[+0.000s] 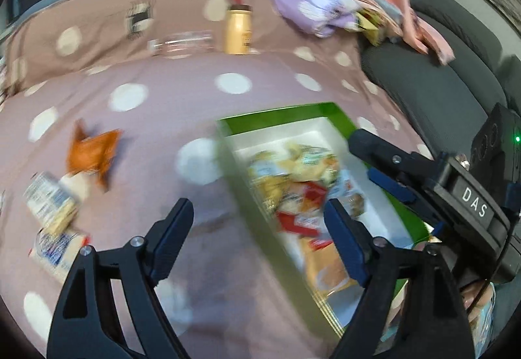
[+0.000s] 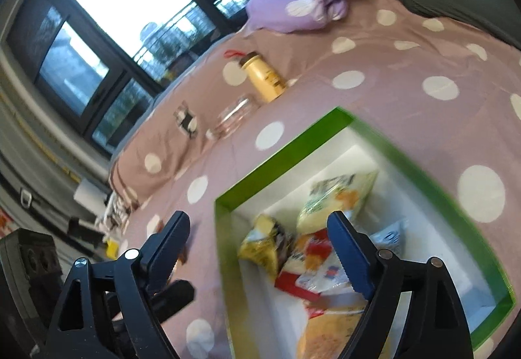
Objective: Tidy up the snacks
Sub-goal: 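Grasp the orange snack wrapper on the bed with the right gripper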
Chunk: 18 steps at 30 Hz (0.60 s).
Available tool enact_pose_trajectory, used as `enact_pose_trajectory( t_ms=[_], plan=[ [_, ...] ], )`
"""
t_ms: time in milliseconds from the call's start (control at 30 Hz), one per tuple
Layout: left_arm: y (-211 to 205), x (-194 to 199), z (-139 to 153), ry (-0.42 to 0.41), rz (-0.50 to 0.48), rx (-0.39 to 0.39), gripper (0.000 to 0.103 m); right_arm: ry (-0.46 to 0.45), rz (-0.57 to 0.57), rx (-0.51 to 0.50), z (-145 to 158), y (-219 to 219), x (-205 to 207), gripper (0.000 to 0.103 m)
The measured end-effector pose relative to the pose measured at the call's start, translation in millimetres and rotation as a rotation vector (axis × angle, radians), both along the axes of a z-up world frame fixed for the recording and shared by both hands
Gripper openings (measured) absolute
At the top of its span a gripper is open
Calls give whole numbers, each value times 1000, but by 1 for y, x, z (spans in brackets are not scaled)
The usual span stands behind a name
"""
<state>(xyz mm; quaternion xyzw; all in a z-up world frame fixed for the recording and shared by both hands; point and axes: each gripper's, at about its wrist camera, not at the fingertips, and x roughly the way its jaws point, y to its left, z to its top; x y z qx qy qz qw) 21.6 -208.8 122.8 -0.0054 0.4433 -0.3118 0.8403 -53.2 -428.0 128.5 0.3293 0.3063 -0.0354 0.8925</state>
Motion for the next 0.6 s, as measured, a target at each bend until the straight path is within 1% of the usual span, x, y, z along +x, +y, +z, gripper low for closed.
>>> enact_pose_trajectory(
  t_ms=[67,167,300,367,433,500,600],
  plan=[
    [28,-1,-2,14,54,-8,86,-2,41,-17,1,16,2,87],
    [64,-4,-7,22,136,-3,87,-6,113,-44,1,42,5,88],
    [119,-12,-22,39,258,46,87,-2,208,-70,-3,79,9,88],
    [147,-16,-32,67,301,45,87,26,261,-79,-10,99,13,88],
    [176,-20,-43,99,358,46,87,58,289,-86,-16,115,17,88],
    [200,-24,-51,123,408,44,87,80,310,-84,-20,127,20,88],
    [228,-26,-59,148,468,36,87,138,325,-69,-26,147,30,88]
  ],
)
